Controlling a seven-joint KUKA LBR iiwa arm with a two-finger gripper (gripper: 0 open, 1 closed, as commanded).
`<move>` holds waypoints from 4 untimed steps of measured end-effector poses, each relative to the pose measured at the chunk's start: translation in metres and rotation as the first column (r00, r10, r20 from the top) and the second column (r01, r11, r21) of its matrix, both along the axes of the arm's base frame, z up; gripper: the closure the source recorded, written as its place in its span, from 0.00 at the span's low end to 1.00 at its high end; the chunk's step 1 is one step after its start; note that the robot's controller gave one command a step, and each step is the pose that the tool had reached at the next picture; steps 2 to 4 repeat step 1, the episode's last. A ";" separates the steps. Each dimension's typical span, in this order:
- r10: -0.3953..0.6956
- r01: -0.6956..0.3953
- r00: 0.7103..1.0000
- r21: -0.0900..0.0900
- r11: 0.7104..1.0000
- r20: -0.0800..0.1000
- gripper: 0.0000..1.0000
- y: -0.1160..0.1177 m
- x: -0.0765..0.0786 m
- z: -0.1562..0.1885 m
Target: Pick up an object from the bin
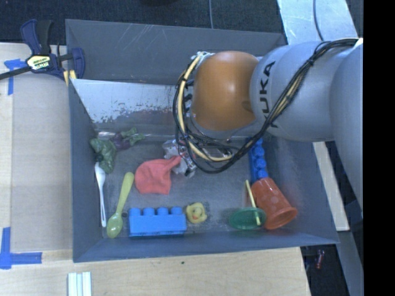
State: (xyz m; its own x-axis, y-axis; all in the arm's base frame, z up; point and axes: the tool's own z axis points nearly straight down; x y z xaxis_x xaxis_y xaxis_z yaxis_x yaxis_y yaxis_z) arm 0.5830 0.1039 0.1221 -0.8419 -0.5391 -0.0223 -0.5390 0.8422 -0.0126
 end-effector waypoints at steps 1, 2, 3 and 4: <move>-0.033 0.033 0.999 0.002 0.999 0.000 1.00 -0.011 -0.002 0.075; -0.033 0.033 0.999 0.002 0.999 0.000 1.00 -0.011 -0.002 0.075; -0.033 0.033 0.999 0.002 0.999 0.000 1.00 -0.011 -0.002 0.075; -0.033 0.033 0.999 0.002 0.999 0.000 1.00 -0.011 -0.002 0.075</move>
Offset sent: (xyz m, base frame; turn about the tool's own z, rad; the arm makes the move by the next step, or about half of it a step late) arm -0.0511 -0.0746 -0.0521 -0.2703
